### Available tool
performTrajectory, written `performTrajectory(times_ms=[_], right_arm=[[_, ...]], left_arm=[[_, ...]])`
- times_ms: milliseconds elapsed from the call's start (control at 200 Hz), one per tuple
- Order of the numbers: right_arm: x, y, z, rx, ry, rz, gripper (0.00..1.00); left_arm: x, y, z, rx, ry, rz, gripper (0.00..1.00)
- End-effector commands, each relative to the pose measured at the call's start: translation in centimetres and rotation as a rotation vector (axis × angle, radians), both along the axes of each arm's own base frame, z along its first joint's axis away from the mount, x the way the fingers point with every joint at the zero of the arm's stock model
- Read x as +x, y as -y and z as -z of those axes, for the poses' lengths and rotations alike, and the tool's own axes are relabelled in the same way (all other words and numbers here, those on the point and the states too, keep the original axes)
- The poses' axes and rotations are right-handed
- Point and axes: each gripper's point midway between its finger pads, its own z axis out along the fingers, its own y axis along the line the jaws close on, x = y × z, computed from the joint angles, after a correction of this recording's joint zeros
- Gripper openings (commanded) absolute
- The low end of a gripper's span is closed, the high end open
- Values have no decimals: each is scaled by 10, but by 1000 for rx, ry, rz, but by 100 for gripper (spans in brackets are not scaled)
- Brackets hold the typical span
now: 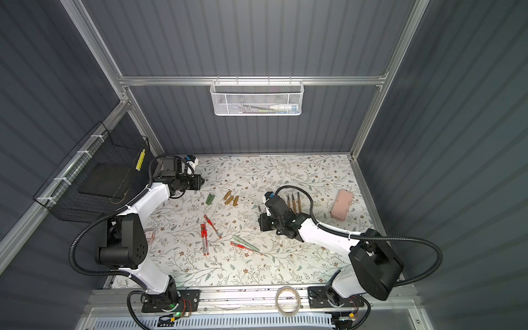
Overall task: Remove pen caps from pens
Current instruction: Place the pen cap at the top-left of the table.
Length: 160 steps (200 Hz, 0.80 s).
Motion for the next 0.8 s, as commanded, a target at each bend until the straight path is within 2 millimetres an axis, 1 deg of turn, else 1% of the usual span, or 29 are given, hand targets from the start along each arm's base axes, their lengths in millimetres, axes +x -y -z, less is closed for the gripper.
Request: performTrajectory(times_ms=[0,80,175,325,390,465,580,640,710,796], right_arm=[[-1,8,-2,2,18,25,0],[0,11,0,-8,18,33,0],[-1,11,0,1,10,34,0],[-1,12,5,2,16,36,0],[-1,11,2,10,12,36,0],[-3,9,-1,29,17,27,0],[-3,14,4,0,19,32,0],[-4,15,2,3,17,35,0],[-6,15,-2,24,29,30,0],[-6,17,-2,15,42,29,0]], left_arm=[[-5,-26,22,175,-12,-18,0],[-7,-27,34,181,-27,-23,0],[-11,-32,47,200,-57,-40,0],[-8,-38,69,230,-83,-63,0],[-8,-41,80,238,-115,-75,0],[-7,-45,86,260,-121,-92,0],[-7,-48,98,244,-158,-119,1],[-8,-49,104,243,-184,-128,2],[-8,-51,108,253,-192,-136,3],[-8,-53,113,260,-197,-139,8]])
